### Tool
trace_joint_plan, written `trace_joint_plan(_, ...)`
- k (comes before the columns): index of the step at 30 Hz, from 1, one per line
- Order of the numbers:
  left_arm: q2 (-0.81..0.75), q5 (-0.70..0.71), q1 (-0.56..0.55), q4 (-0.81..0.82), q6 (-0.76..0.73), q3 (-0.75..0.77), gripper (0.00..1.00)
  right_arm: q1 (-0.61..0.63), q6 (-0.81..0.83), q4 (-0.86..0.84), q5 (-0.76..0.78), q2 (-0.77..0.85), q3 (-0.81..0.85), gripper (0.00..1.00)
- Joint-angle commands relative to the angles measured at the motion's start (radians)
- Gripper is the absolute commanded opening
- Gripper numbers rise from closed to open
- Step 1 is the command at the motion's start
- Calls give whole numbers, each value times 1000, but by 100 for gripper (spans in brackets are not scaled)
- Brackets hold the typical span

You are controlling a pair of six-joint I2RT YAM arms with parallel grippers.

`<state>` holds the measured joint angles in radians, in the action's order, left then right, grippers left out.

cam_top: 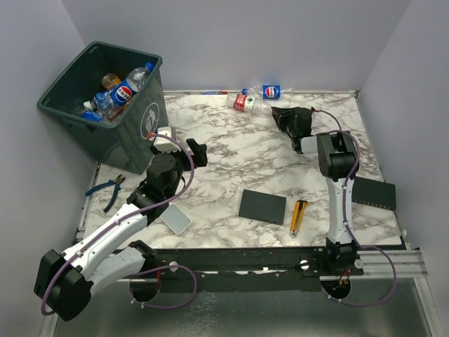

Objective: Put the plastic bottles in the bin
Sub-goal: Pick up the plastic bottle at the center of the board.

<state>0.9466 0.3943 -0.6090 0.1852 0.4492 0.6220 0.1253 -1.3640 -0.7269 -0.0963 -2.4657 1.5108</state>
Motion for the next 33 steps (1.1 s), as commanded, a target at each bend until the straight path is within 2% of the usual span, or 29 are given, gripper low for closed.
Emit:
trace_joint_plan(1, -64, 24, -2, 13, -6, 9, 99, 7, 30, -128, -66, 148, -111, 0)
trace_joint_plan(4, -107, 42, -2, 1, -41, 26, 99, 10, 59, -152, -106, 275, -210, 0)
trace_joint_plan(7, -145, 56, -1, 9, -107, 50, 99, 14, 123, -98, -193, 436, -295, 0)
trace_joint_plan(9, -147, 48, -1, 15, -173, 86, 99, 26, 216, 43, -253, 558, -327, 0)
trace_joint_plan(12, -123, 9, -1, -47, -222, 184, 99, 79, 440, 359, -270, 761, -341, 0)
trace_joint_plan(15, -107, -165, -2, -99, -300, 278, 99, 154, 671, 693, -216, 943, -319, 0)
trace_joint_plan(18, -99, -469, -2, -145, -390, 361, 99, 207, 826, 990, -215, 1074, -278, 0)
trace_joint_plan(23, -19, -984, -1, -306, -491, 531, 99, 259, 1003, 1330, -269, 1235, -191, 0)
trace_joint_plan(27, 69, -1151, -10, -372, -494, 627, 99, 276, 1087, 1443, -404, 1321, -136, 0)
trace_joint_plan(30, 163, -1263, -21, -375, -407, 691, 99, 287, 1120, 1441, -506, 1365, -114, 0)
trace_joint_plan(33, 244, -1307, -44, -374, -341, 718, 99, 290, 1137, 1408, -570, 1395, -110, 0)
